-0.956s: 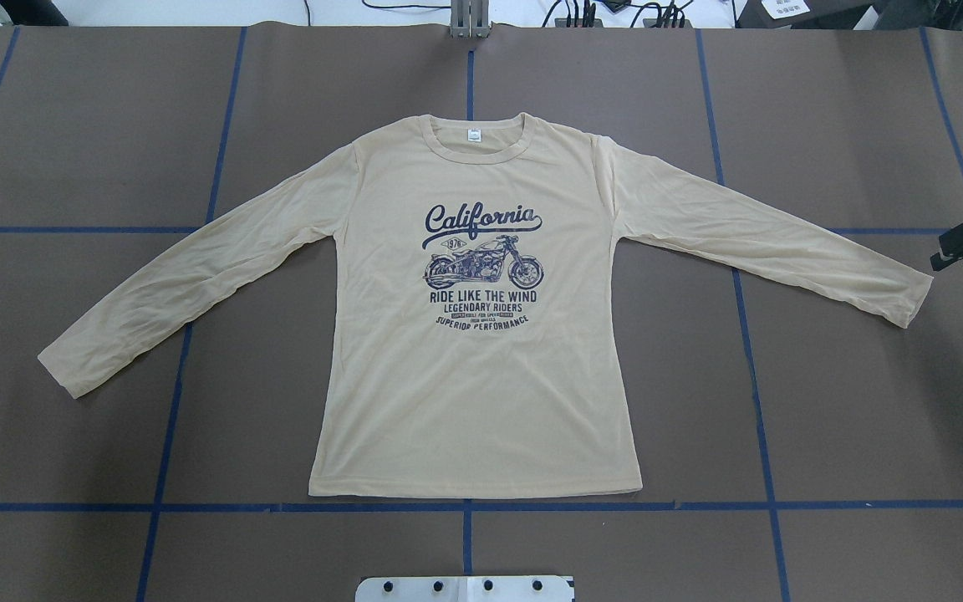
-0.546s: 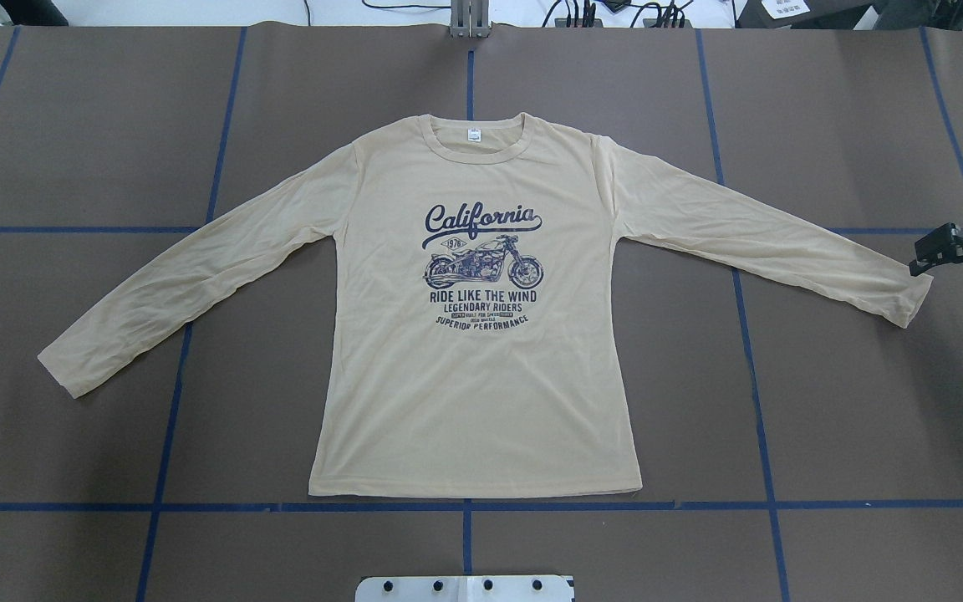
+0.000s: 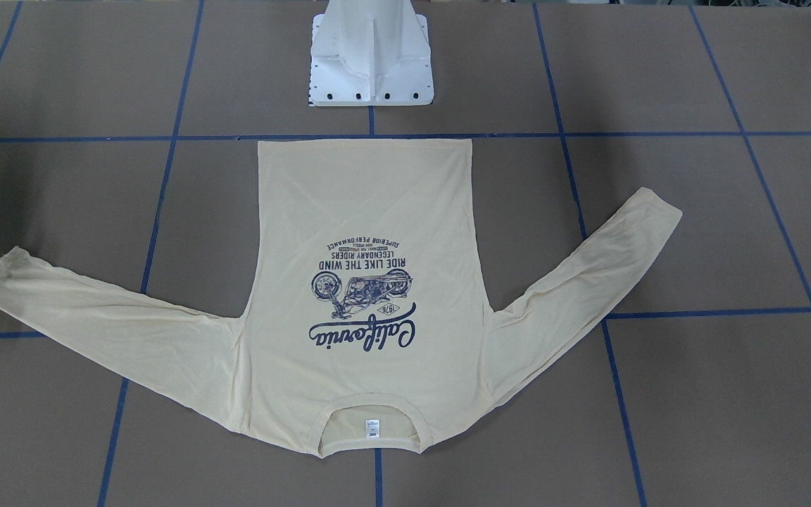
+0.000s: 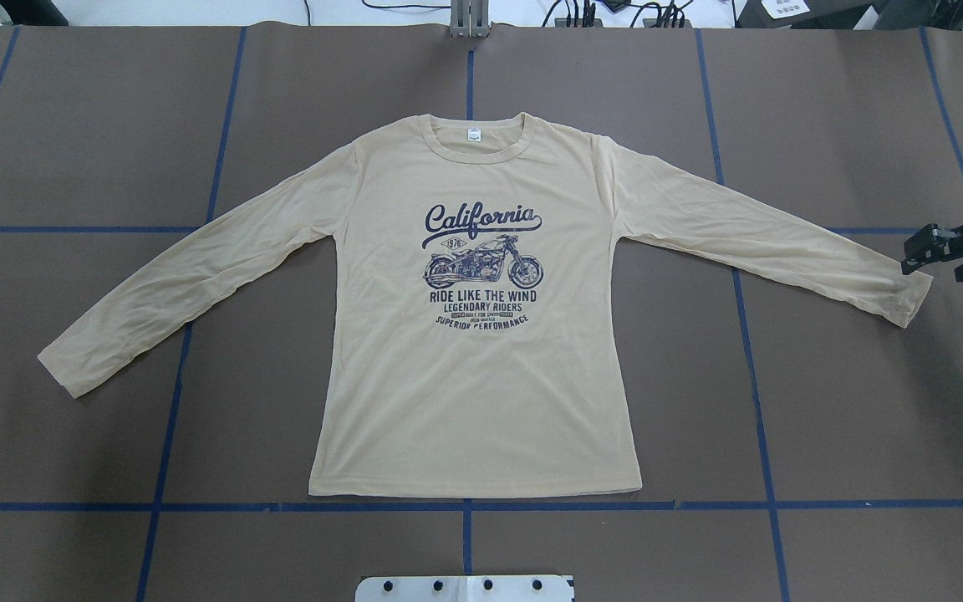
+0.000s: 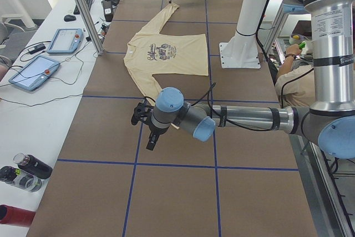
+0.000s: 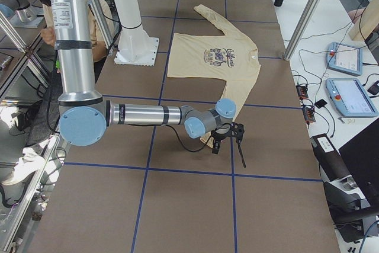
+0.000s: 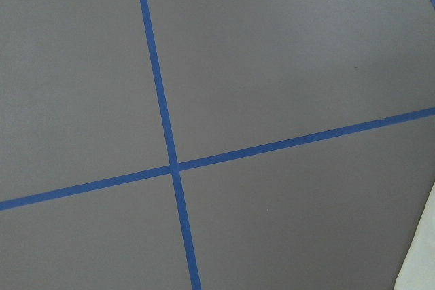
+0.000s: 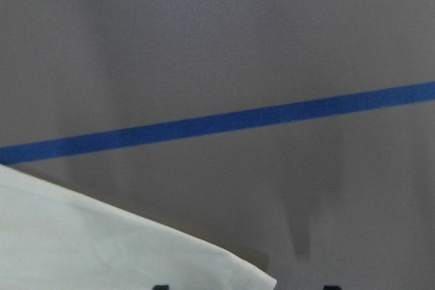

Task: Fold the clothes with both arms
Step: 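Move the right gripper to the sleeve cuff nearest it and grasp it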

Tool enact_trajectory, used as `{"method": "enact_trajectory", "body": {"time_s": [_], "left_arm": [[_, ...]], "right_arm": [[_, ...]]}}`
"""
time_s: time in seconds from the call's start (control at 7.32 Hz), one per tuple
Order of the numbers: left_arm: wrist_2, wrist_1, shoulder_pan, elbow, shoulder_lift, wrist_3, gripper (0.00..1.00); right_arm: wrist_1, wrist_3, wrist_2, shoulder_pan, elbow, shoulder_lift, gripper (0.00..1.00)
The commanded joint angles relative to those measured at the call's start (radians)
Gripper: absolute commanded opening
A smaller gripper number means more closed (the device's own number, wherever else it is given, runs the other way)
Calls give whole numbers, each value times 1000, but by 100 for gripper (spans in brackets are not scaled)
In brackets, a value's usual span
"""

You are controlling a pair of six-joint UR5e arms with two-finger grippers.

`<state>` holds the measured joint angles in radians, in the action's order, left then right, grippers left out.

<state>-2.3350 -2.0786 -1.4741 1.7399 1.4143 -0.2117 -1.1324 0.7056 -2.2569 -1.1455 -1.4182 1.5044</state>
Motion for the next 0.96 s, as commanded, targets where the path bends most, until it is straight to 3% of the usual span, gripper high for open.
{"method": "enact_trajectory", "body": {"time_s": [0.0,0.41,0.55,0.82], "left_arm": [[-3,0,0,4,0,0,100],[-9,0,0,7,0,0,100],[-9,0,0,7,0,0,100],[-9,-2,-2,9,-2,0,100]], "right_arm": [[0,-8,-1,3,30,-3,71],[0,-3,-1,3,33,-3,67],[-1,2,-1,4,35,-3,56],[-4,3,-1,6,39,-10,6]]}}
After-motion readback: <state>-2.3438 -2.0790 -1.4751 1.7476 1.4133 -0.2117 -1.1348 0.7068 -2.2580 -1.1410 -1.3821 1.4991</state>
